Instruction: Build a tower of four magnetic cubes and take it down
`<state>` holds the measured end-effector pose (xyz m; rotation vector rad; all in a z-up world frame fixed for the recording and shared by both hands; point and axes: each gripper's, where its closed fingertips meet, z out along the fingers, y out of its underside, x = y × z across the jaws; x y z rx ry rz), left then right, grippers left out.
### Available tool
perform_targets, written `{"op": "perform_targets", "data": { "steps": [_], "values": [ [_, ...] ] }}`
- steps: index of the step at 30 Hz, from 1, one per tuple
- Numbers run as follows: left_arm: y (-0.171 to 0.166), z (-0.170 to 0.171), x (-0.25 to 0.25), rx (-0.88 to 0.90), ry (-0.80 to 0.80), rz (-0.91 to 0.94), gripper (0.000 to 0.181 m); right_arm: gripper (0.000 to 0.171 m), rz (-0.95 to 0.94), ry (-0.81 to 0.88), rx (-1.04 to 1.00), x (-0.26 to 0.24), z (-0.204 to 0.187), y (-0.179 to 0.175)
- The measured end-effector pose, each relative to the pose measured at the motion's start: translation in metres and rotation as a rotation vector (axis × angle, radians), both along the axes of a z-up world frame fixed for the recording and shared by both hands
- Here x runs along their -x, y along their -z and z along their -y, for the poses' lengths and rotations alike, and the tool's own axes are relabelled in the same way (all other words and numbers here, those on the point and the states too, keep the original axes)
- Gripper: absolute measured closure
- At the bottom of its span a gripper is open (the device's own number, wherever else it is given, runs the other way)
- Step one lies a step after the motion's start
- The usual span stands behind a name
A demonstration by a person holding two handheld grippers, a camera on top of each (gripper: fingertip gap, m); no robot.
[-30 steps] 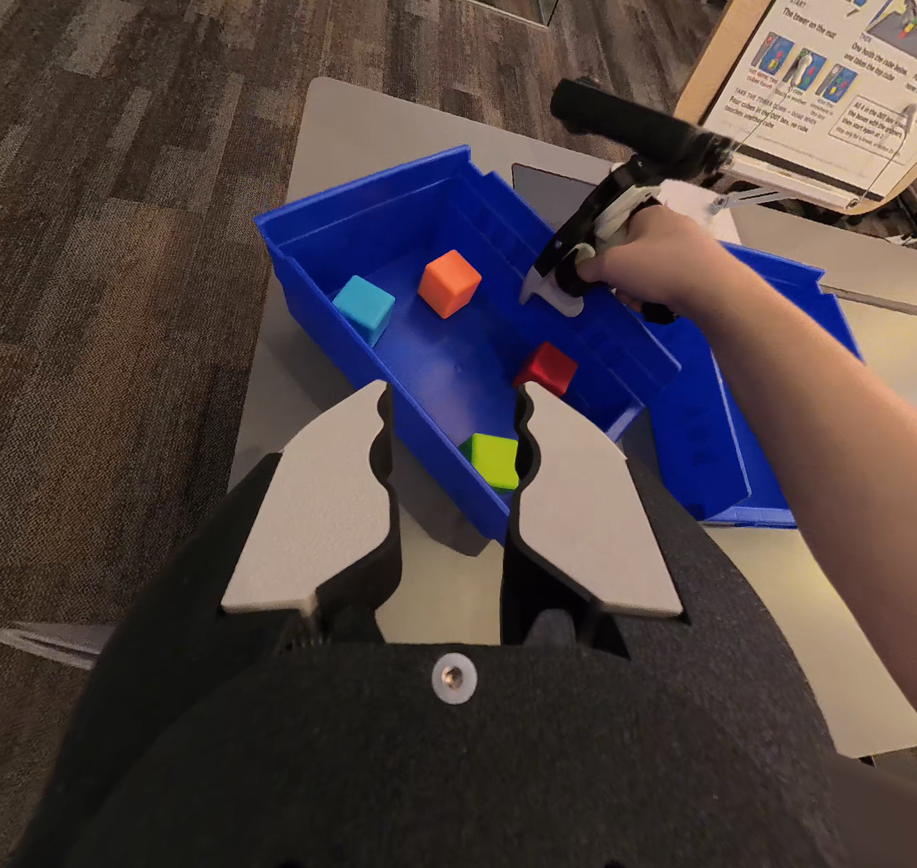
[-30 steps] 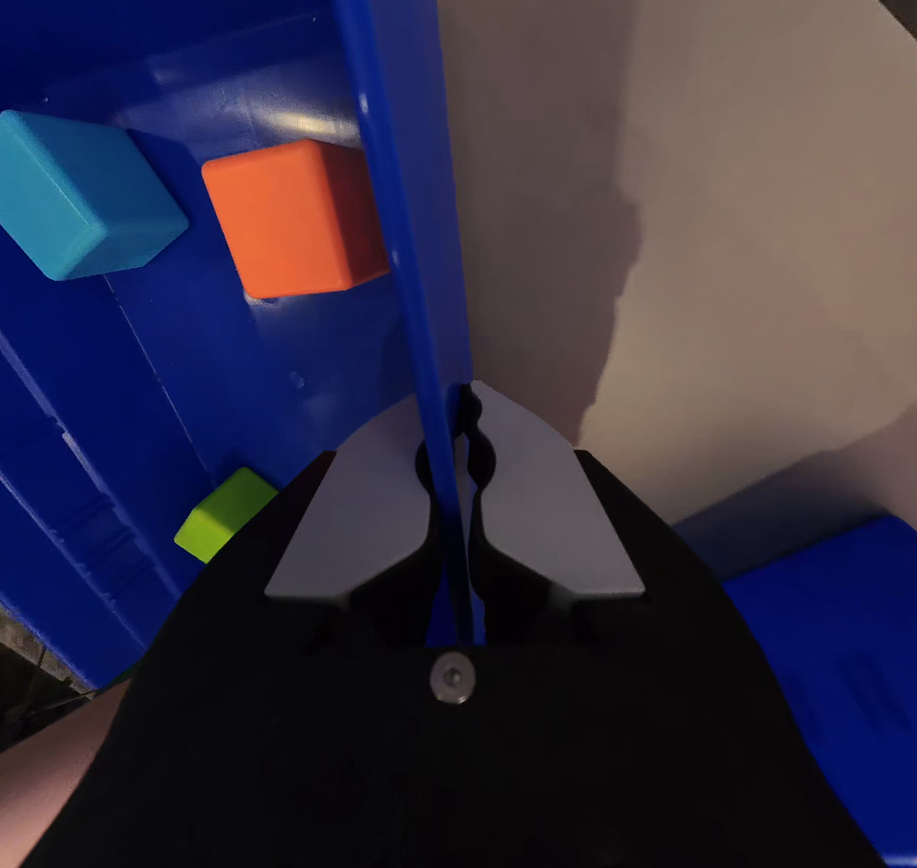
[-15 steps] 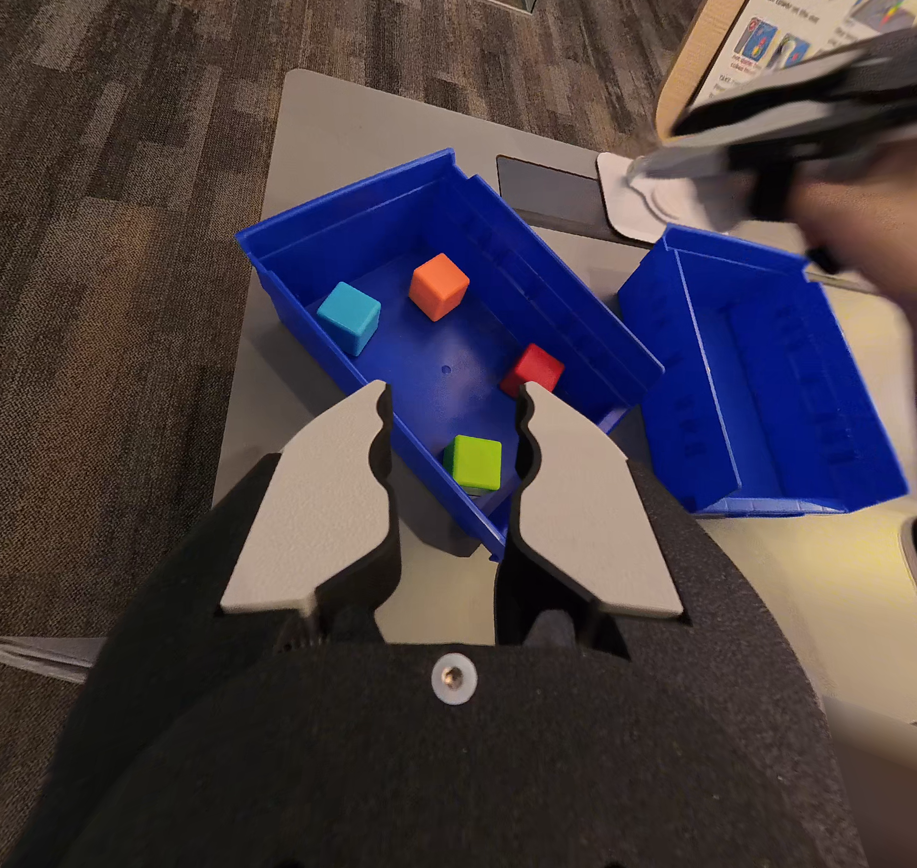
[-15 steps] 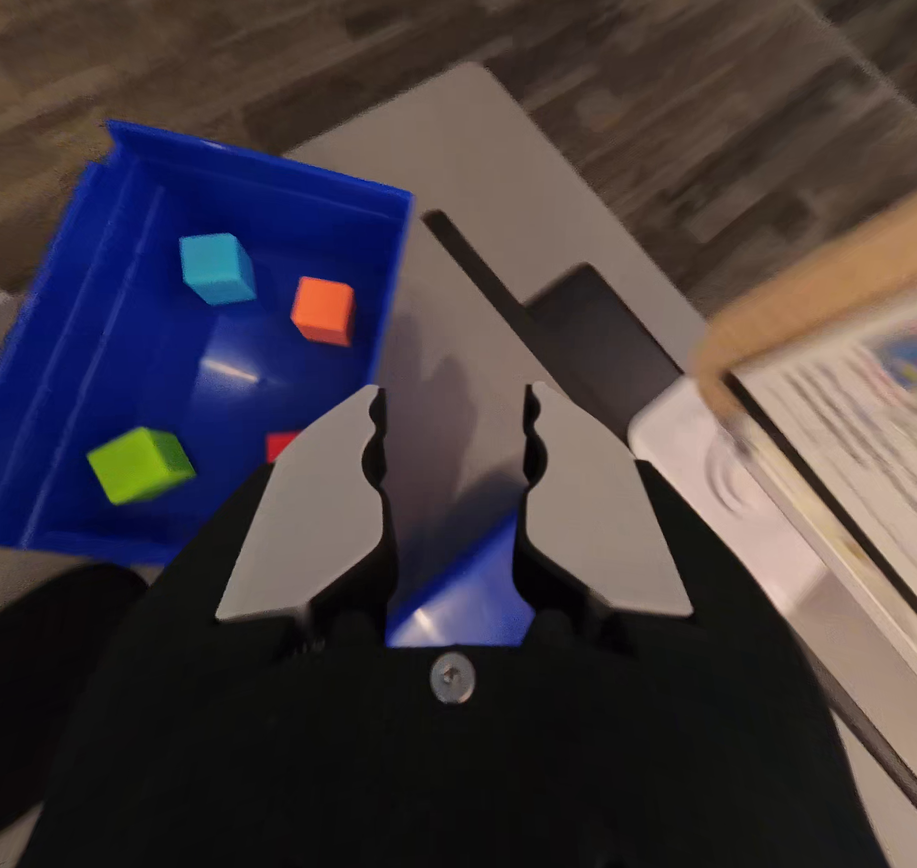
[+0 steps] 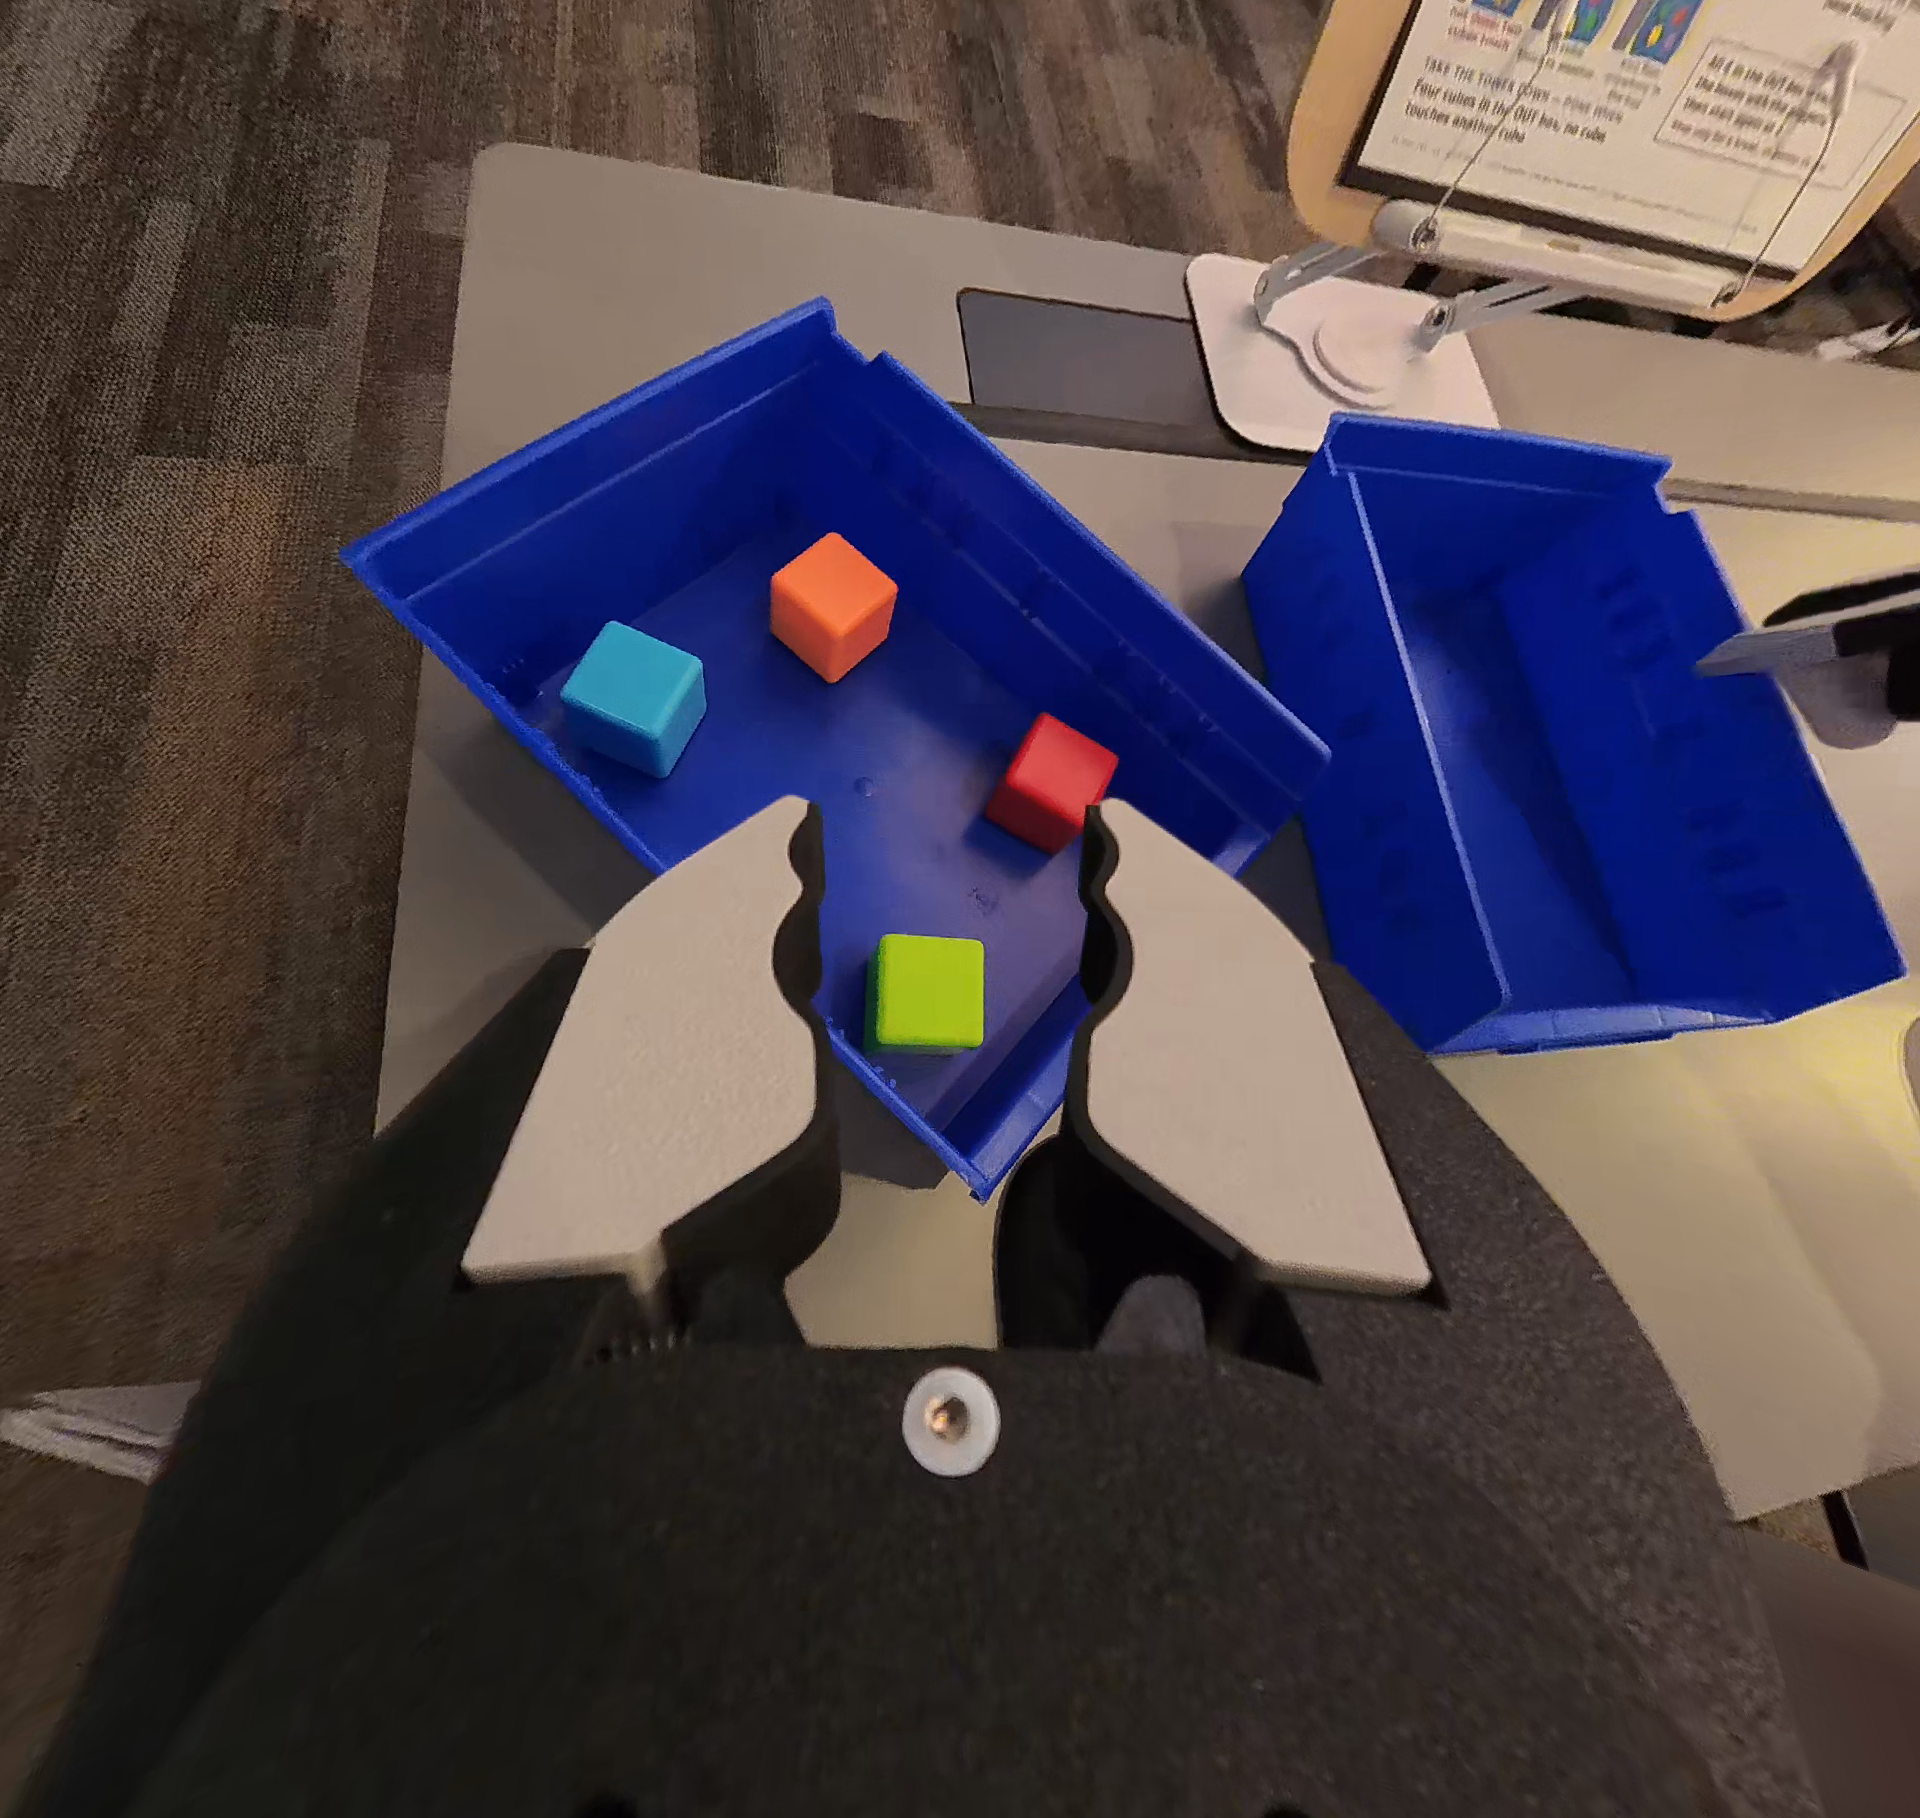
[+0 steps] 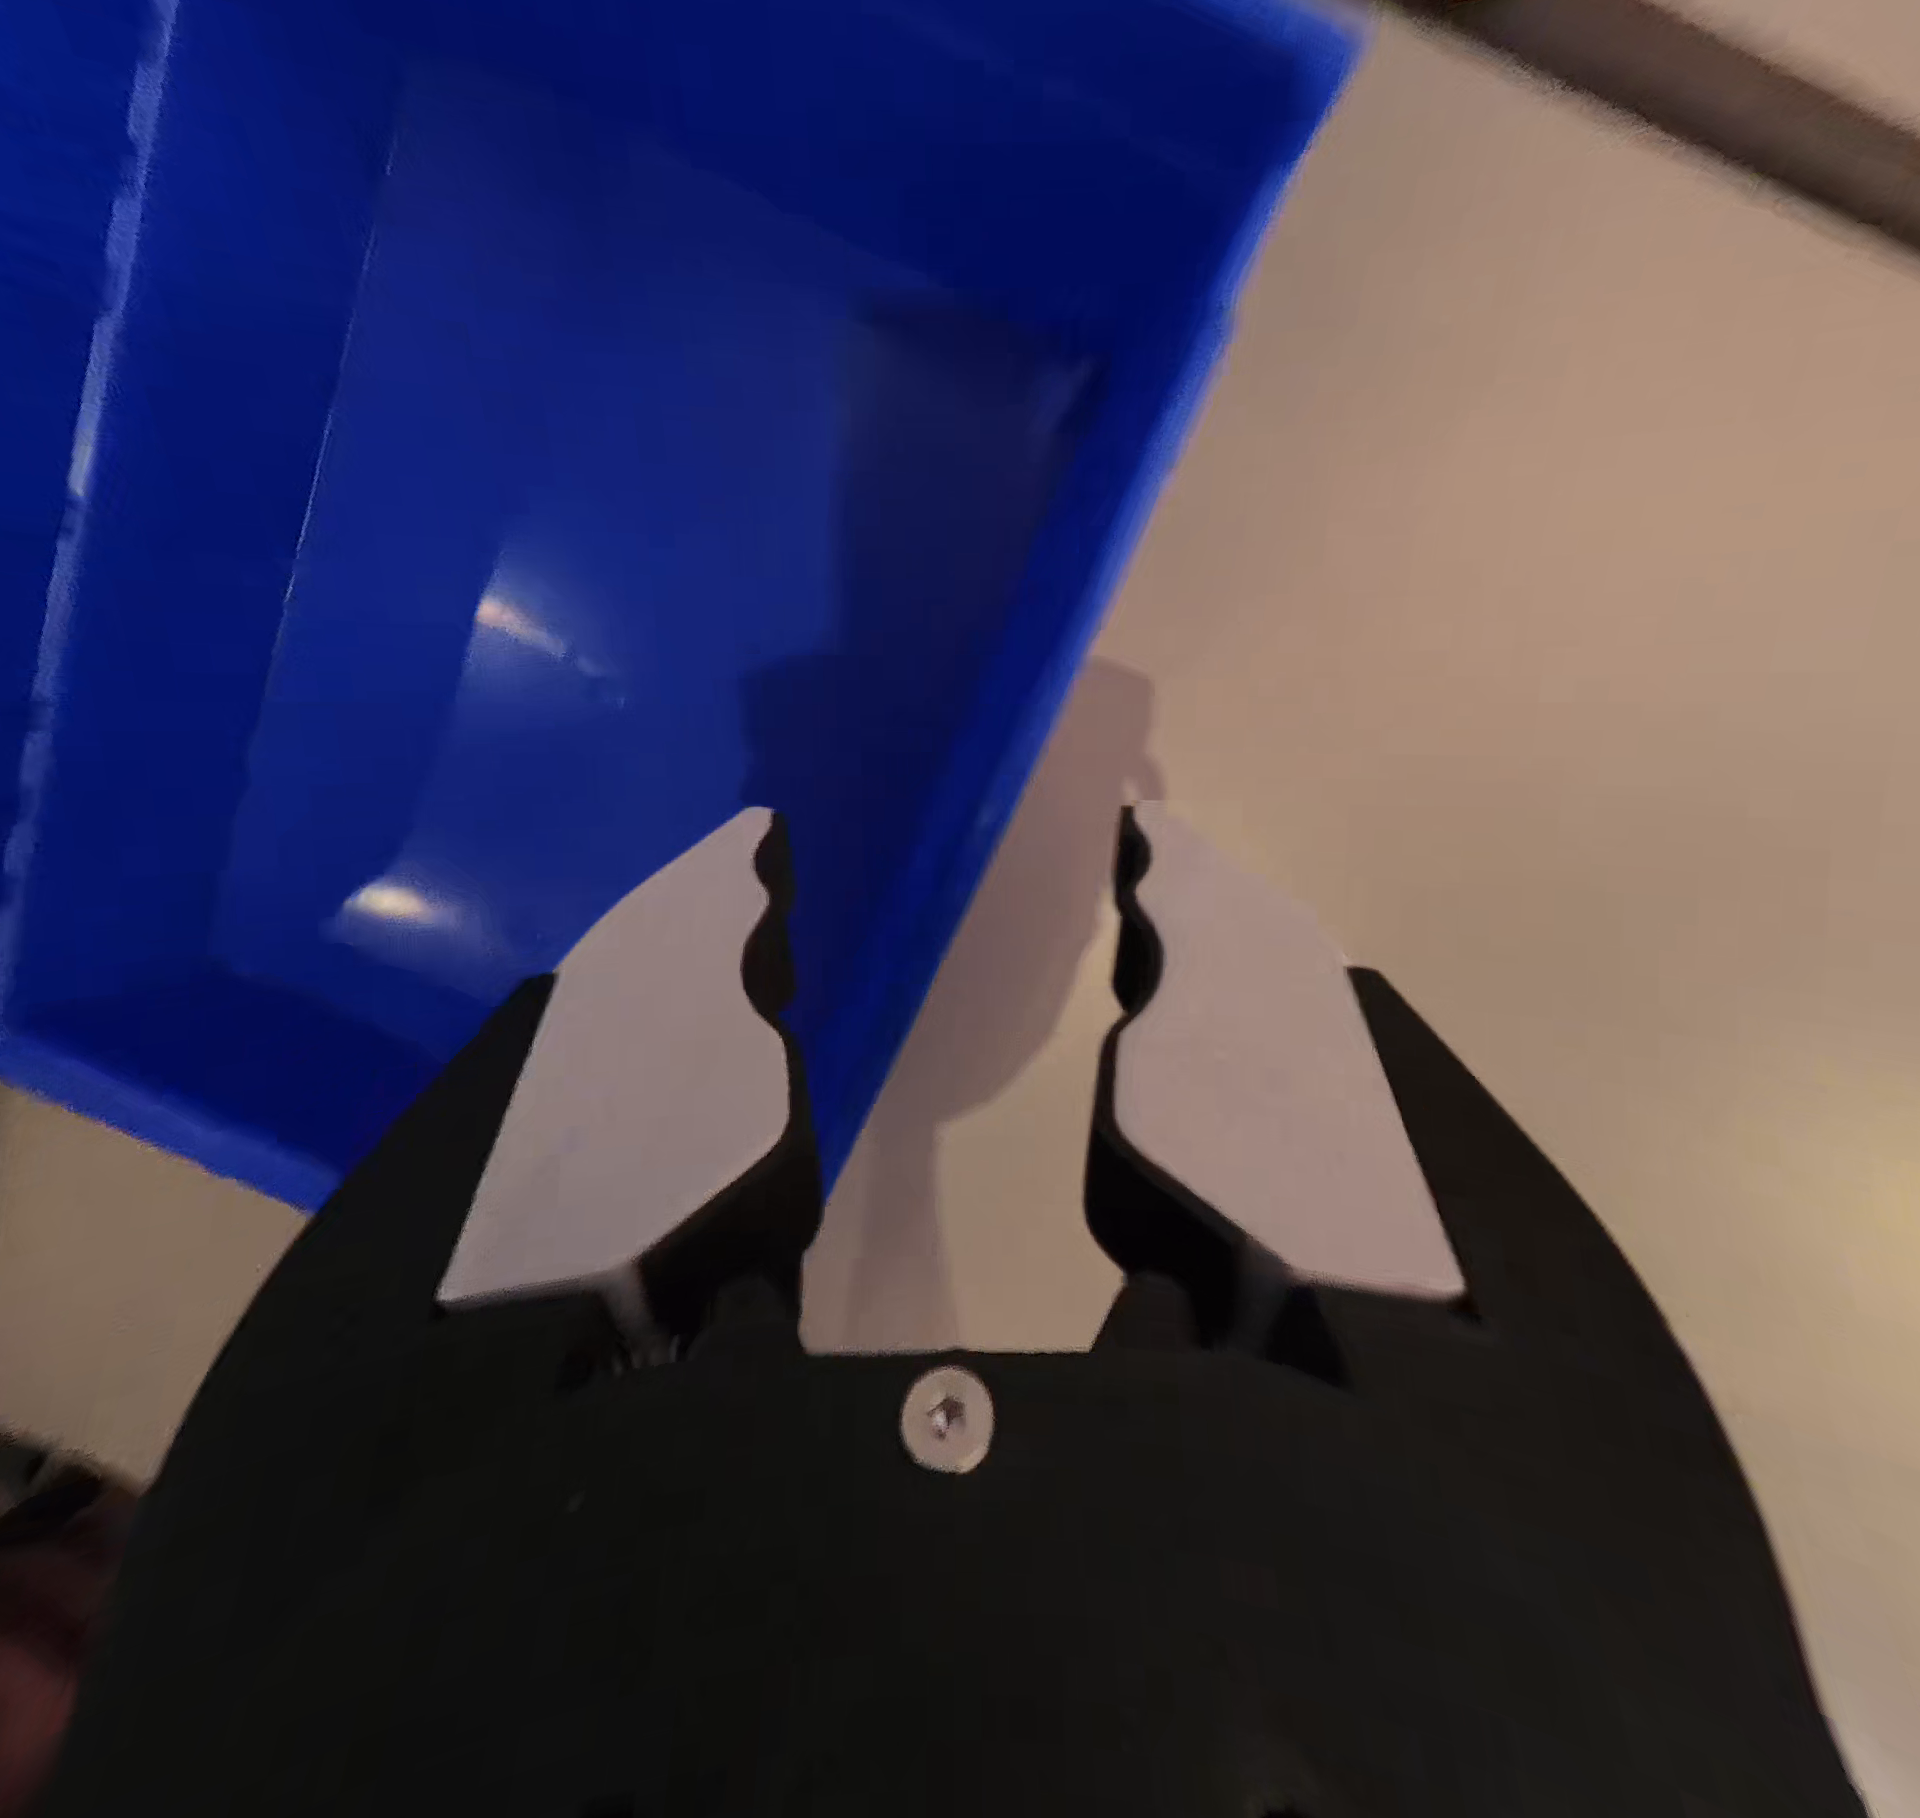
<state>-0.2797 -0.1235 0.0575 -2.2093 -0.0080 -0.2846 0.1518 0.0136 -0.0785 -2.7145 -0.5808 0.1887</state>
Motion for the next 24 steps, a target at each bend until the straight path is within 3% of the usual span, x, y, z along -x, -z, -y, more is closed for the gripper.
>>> {"op": "perform_targets", "data": {
  "steps": [2,4,8,14,24],
  "values": [
    [0.000,-0.001,-0.004,0.009,0.004,-0.024,0.134,0.120,-0.005,-0.038,0.111,0.007,0.013,0.019],
    [-0.001,-0.001,-0.009,0.010,0.019,-0.038,0.134,0.144,0.027,-0.071,0.181,0.009,0.019,0.032],
    [-0.003,-0.003,-0.014,0.008,0.015,-0.066,0.135,0.160,0.091,-0.074,0.203,-0.001,0.009,0.038],
    [0.002,-0.005,-0.017,0.037,0.016,-0.087,0.135,0.164,-0.062,-0.001,0.274,-0.033,-0.007,0.038],
    [-0.008,-0.012,-0.029,0.005,0.010,-0.144,0.137,0.164,-0.070,0.154,0.261,-0.182,-0.018,0.040]
  ]
}}
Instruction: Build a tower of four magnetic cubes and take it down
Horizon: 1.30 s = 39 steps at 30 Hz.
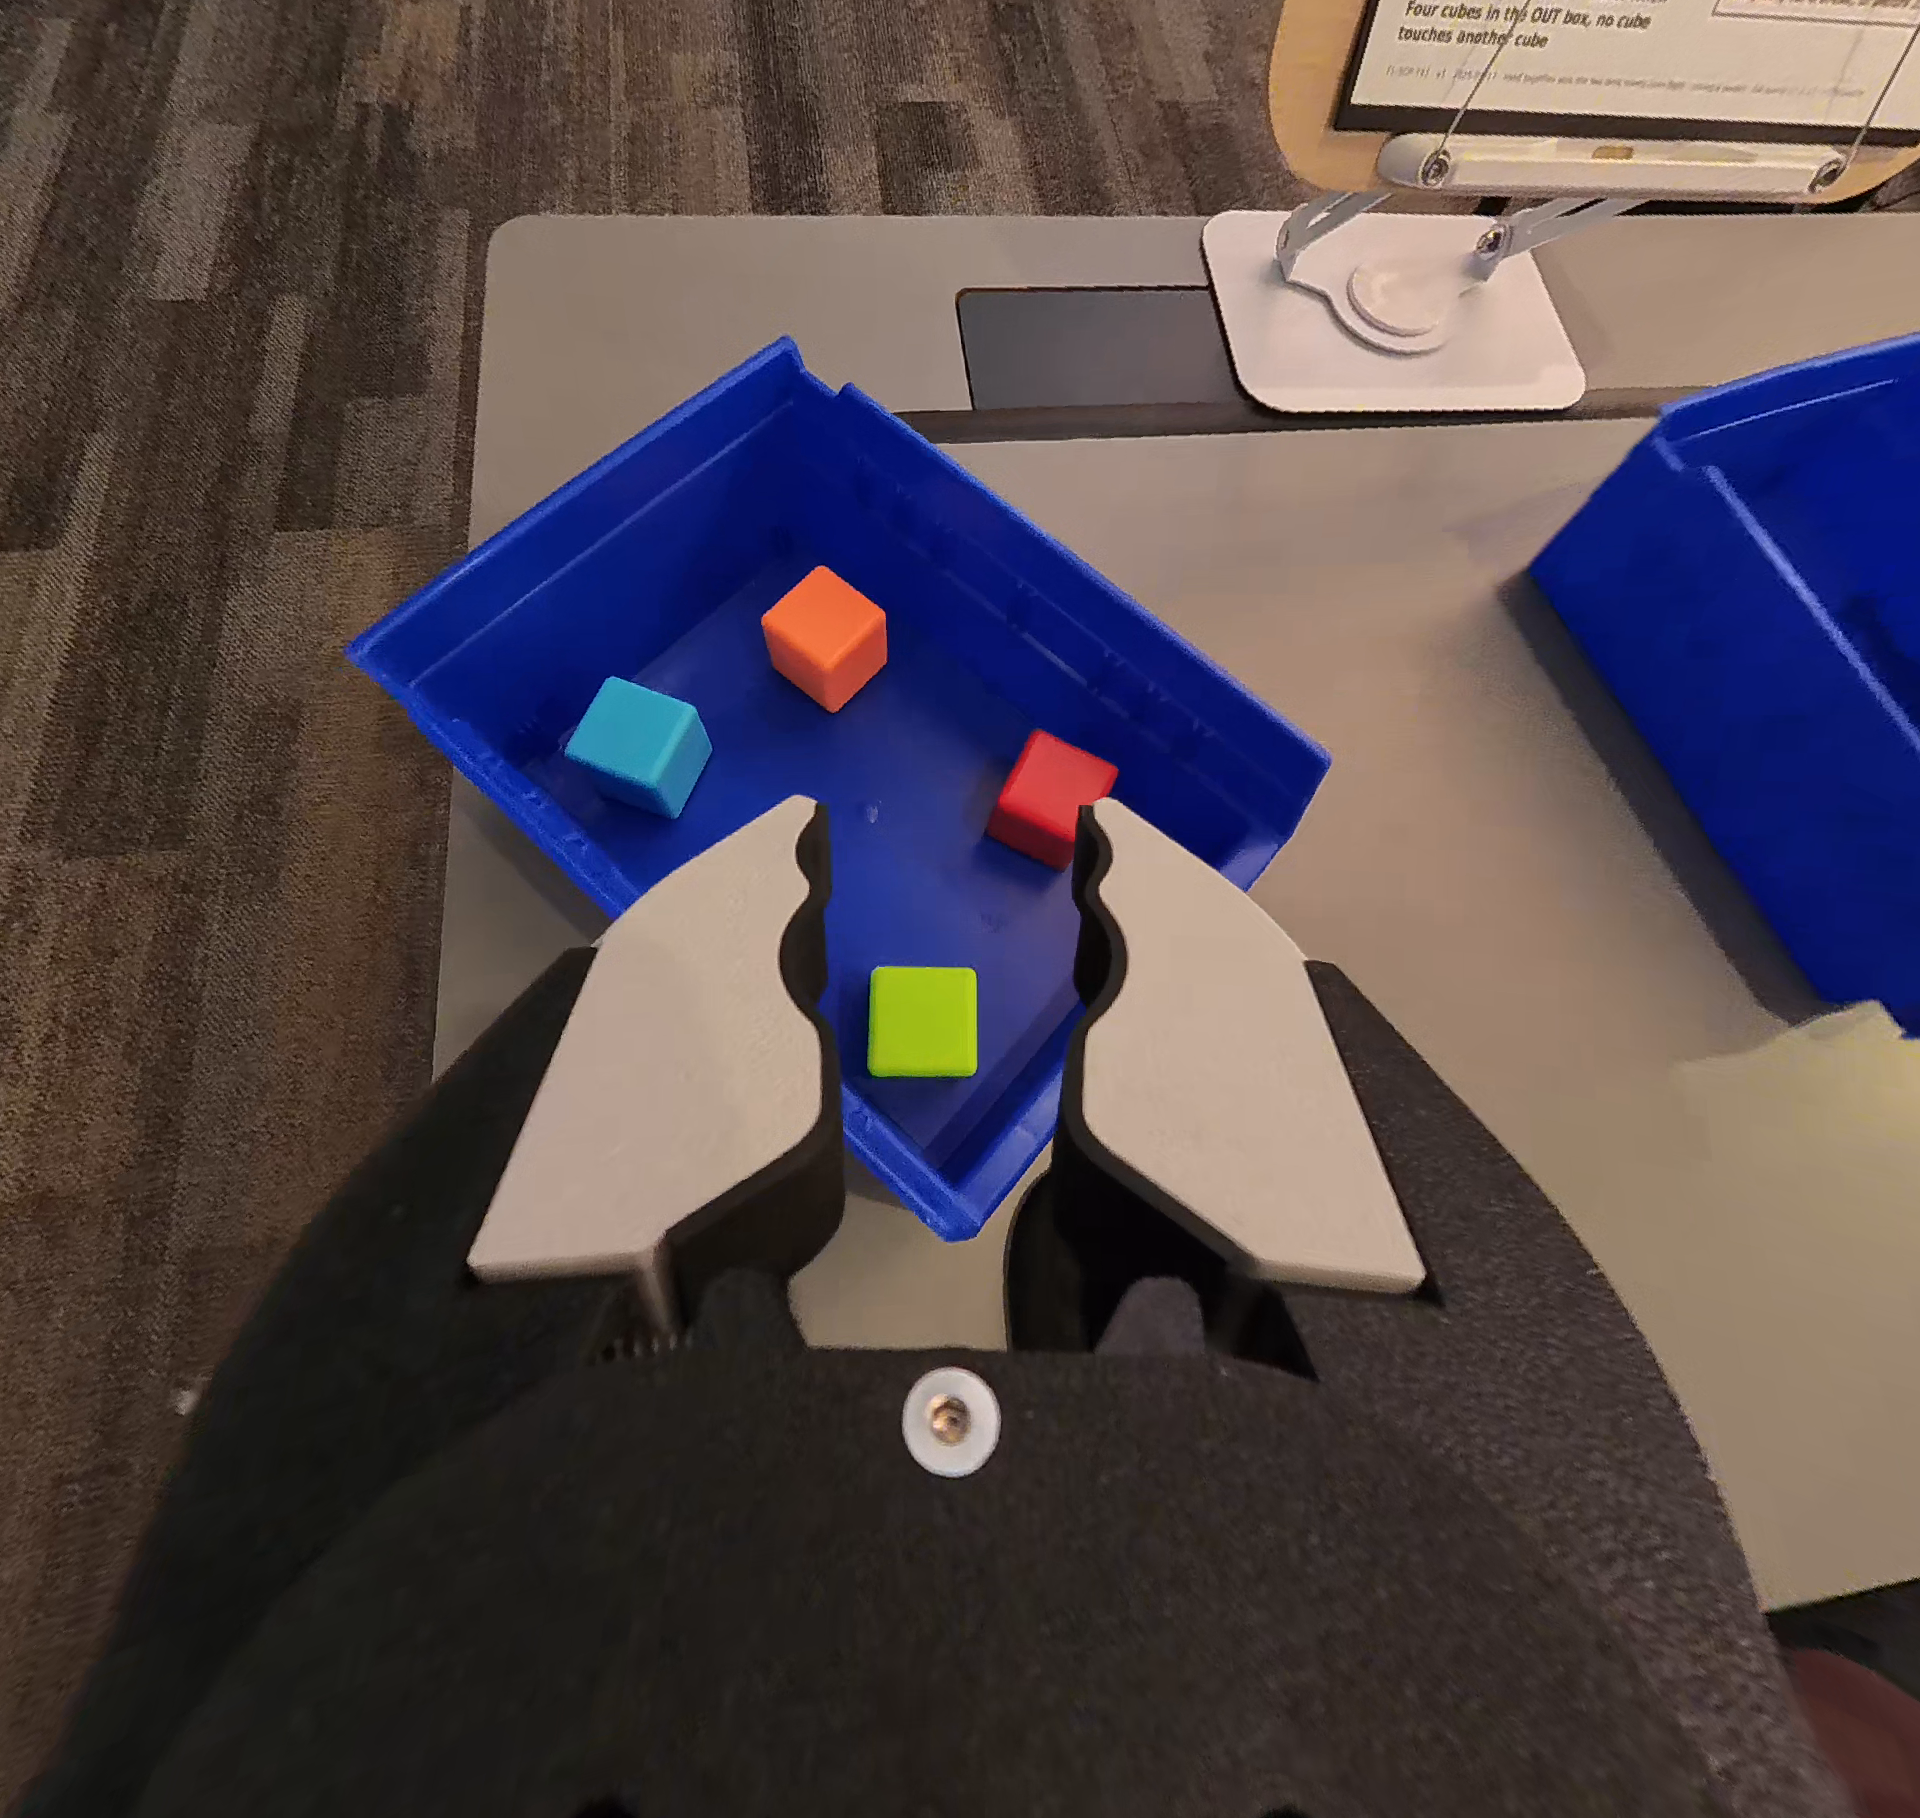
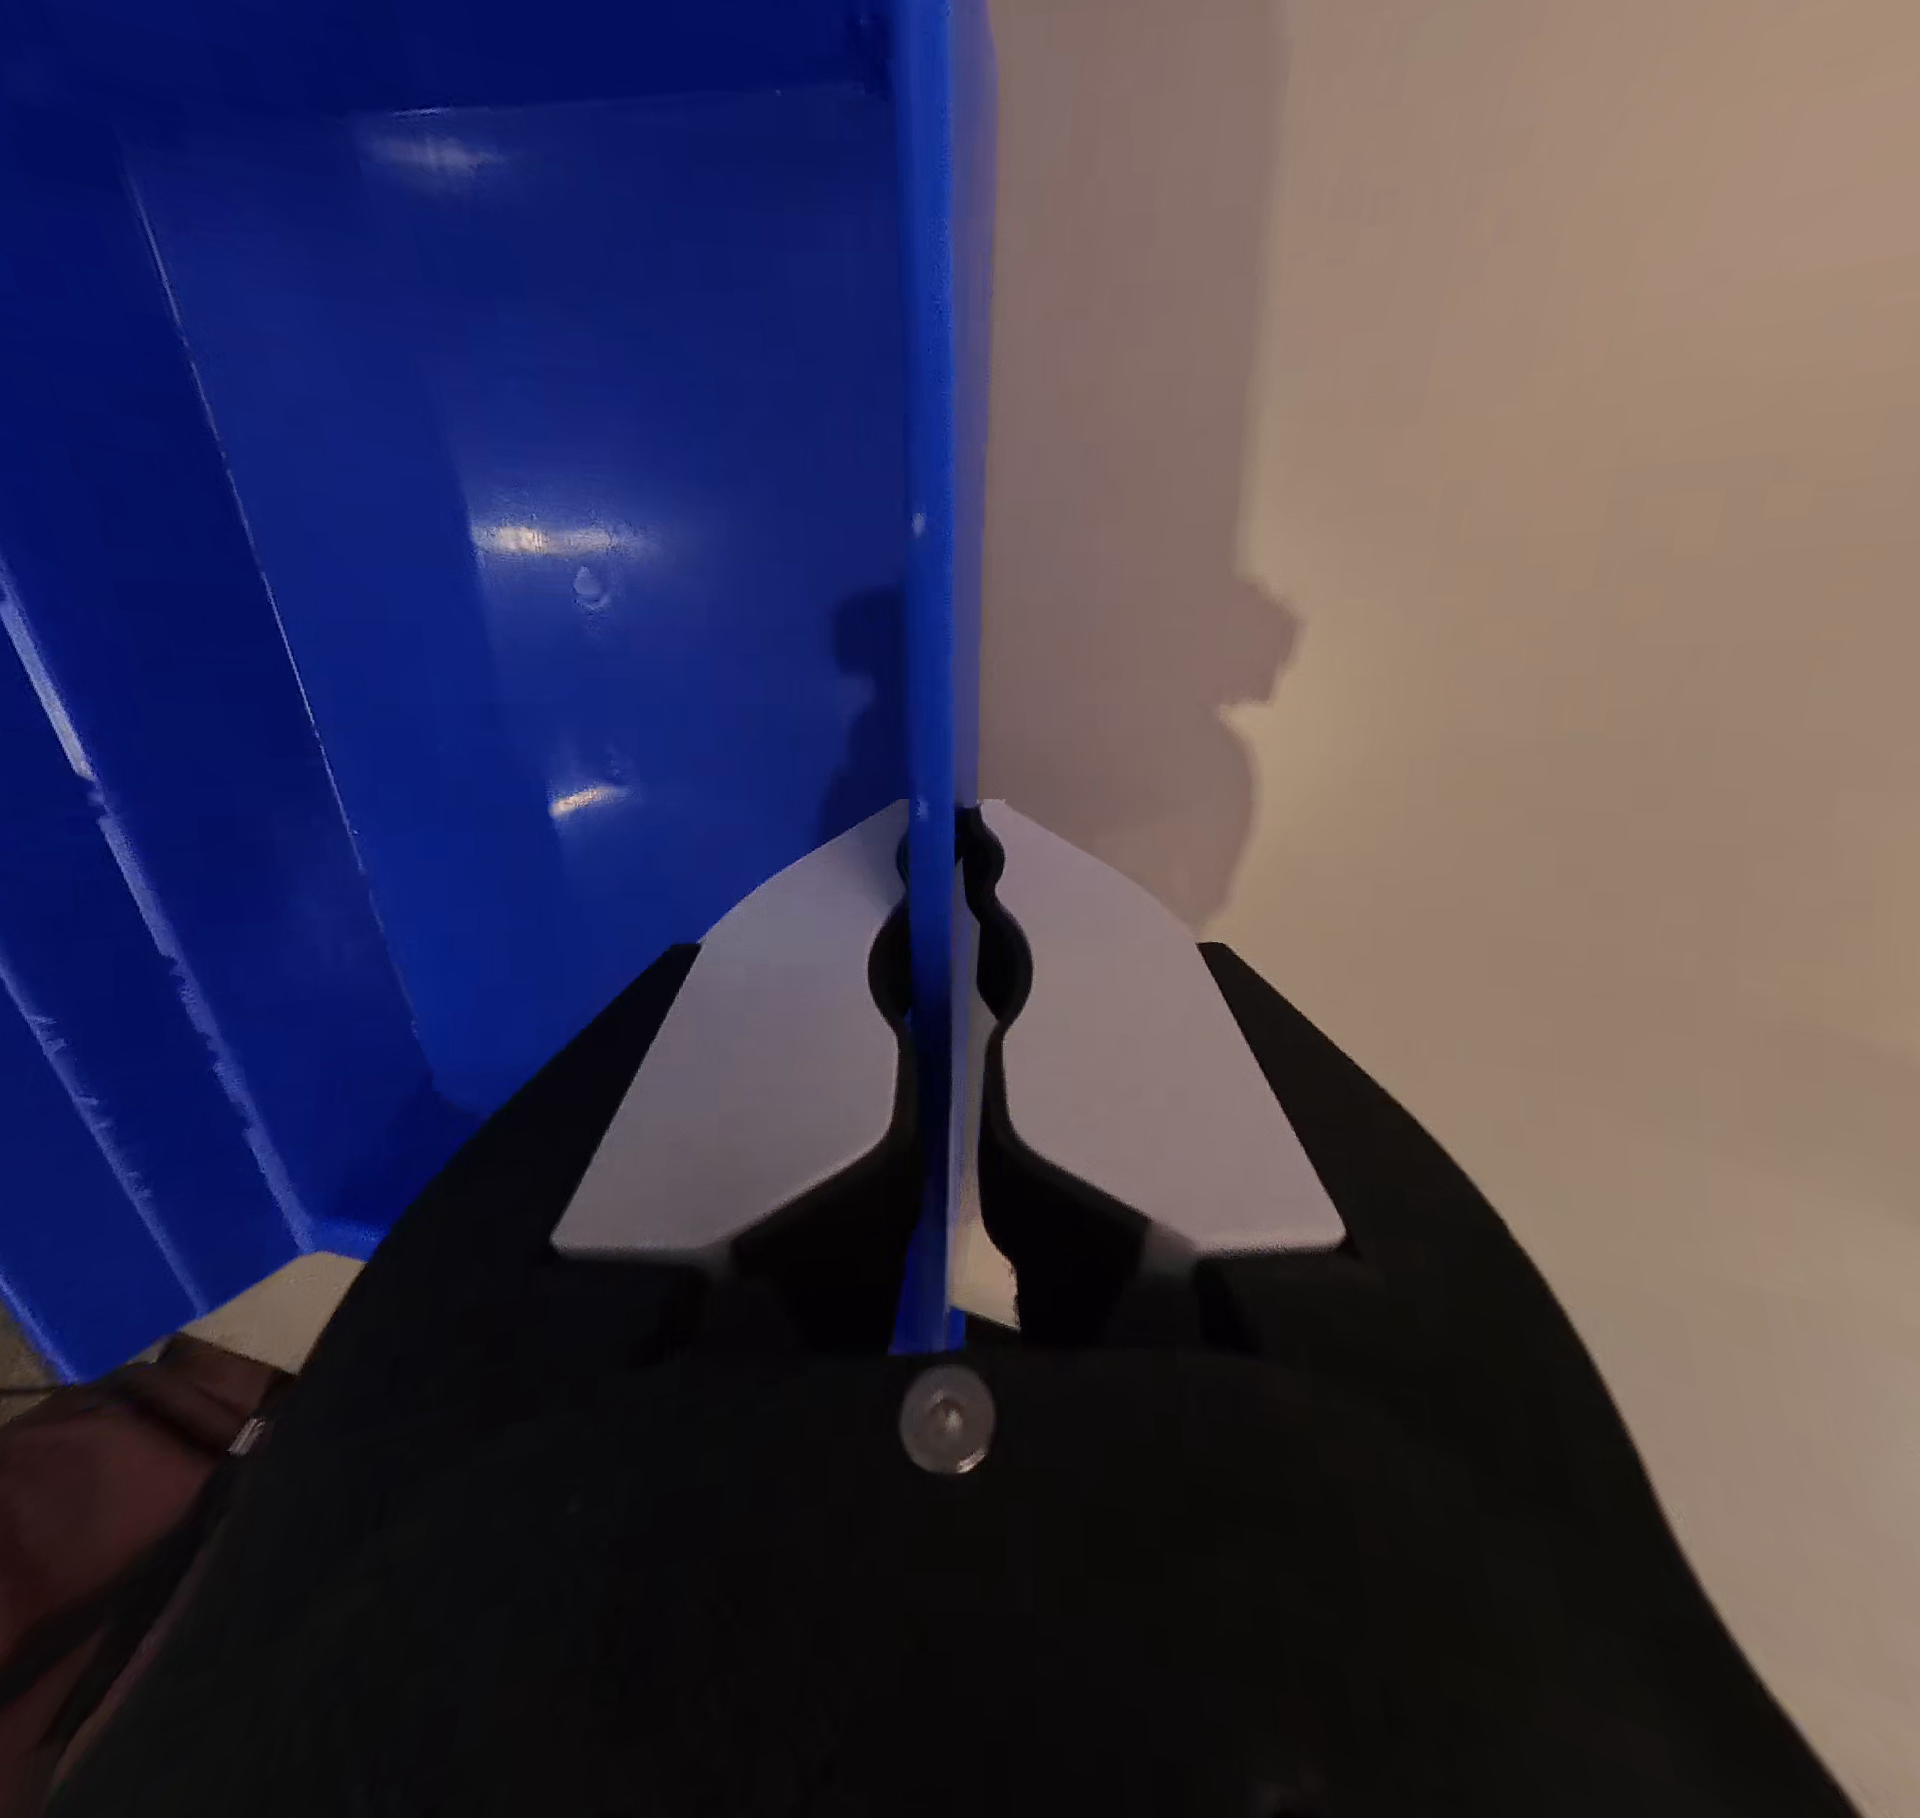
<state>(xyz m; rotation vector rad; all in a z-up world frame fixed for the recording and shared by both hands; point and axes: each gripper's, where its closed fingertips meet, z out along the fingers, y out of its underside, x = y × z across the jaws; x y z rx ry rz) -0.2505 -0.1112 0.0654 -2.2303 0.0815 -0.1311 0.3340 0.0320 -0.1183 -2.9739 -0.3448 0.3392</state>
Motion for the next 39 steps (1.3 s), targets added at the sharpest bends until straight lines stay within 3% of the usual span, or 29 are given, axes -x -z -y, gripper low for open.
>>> {"op": "perform_targets", "data": {
  "steps": [10,22,23,24,25,28,33,36,39],
  "values": [
    [-0.008,-0.005,-0.021,-0.010,-0.006,-0.093,0.137,0.163,0.009,0.154,-0.062,-0.127,0.003,0.001],
    [0.001,-0.004,-0.012,0.030,-0.049,-0.111,0.132,0.163,0.013,0.149,-0.078,-0.155,0.010,0.001],
    [0.000,-0.002,-0.008,0.027,-0.062,-0.105,0.130,0.159,0.025,0.139,-0.096,-0.155,0.009,0.000],
    [0.000,-0.001,-0.001,0.022,-0.079,-0.095,0.127,0.143,0.029,0.140,-0.127,-0.155,0.007,-0.002],
    [0.001,0.002,0.006,0.019,-0.103,-0.082,0.125,0.131,0.020,0.147,-0.166,-0.153,0.003,-0.008],
    [0.012,0.009,0.040,0.046,-0.206,-0.041,0.120,0.117,-0.046,0.160,-0.362,-0.141,-0.012,-0.042],
    [0.044,0.006,0.078,0.140,-0.311,0.073,0.125,0.114,0.079,0.320,-0.888,-0.146,-0.035,-0.135],
    [0.062,-0.004,0.082,0.194,-0.319,0.094,0.124,0.113,0.209,0.355,-1.006,-0.150,-0.026,-0.167],
    [0.081,-0.012,0.080,0.281,-0.308,0.063,0.122,0.113,0.153,0.319,-1.026,-0.134,-0.019,-0.178]
  ]
}}
